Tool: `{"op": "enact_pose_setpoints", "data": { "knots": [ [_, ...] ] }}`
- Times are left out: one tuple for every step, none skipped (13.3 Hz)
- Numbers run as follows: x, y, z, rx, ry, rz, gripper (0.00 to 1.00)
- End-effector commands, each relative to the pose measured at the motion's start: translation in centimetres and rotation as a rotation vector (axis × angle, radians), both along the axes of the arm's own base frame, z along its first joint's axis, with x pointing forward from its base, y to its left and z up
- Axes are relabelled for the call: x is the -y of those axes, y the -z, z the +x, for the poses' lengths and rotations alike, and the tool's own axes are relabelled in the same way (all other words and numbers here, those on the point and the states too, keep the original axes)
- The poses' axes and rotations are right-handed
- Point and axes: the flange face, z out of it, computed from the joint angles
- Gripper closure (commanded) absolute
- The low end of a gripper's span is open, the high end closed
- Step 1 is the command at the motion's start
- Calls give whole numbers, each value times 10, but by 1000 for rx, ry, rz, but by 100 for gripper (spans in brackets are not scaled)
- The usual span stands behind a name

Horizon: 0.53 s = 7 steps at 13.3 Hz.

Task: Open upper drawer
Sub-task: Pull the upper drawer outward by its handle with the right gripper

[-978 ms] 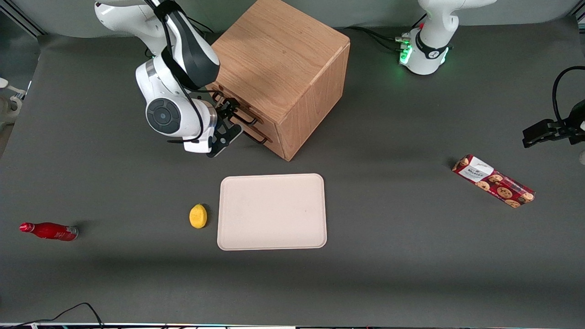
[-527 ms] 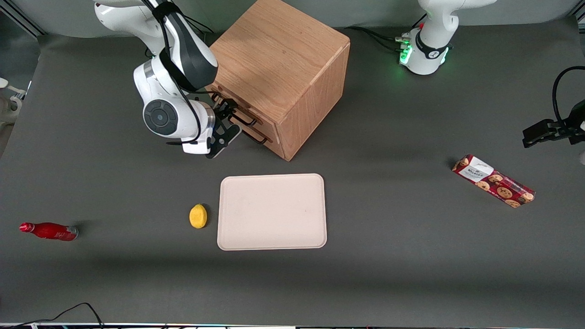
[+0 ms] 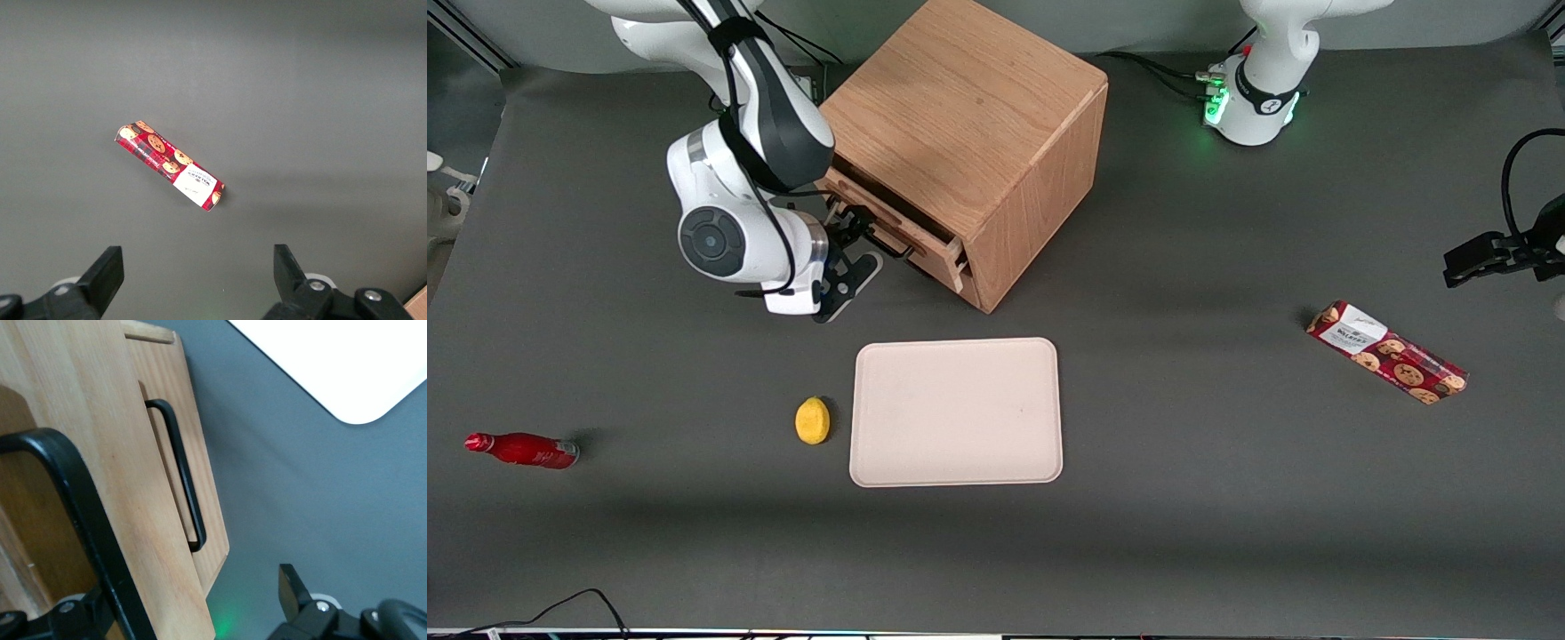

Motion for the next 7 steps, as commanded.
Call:
{"op": "enact_pose_setpoints", "data": {
  "knots": [
    [-1,1,17,16,-14,16,0],
    [5,2,23,21,-25,22,0],
    [9,4,28,24,-31,29,0],
    [12,5,31,23,-32,33,0],
    [11,5,31,25,-36,35,0],
    [12,4,32,28,-37,39,0],
    [14,1,36,37,-31,38,0]
  ]
}}
